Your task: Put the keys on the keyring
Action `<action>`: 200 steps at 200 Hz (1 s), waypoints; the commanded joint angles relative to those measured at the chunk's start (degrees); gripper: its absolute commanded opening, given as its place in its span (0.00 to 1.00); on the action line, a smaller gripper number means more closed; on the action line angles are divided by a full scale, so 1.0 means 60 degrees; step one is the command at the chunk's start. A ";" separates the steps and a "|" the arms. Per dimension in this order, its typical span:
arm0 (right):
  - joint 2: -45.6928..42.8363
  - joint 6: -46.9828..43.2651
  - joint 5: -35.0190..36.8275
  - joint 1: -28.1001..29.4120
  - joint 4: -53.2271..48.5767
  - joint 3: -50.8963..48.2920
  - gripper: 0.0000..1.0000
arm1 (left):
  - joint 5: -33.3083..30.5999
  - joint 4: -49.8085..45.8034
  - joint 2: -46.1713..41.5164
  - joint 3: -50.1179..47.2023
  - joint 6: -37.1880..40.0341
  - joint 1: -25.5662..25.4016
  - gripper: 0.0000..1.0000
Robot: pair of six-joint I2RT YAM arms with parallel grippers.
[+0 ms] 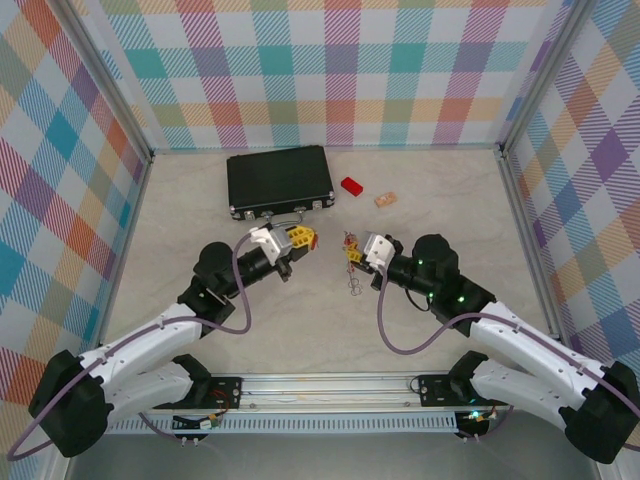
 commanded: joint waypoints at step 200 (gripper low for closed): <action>0.0156 -0.4768 0.1465 0.2095 -0.0033 -0.0050 0.00 | -0.0148 -0.6276 -0.1799 0.0738 0.6339 -0.1030 0.00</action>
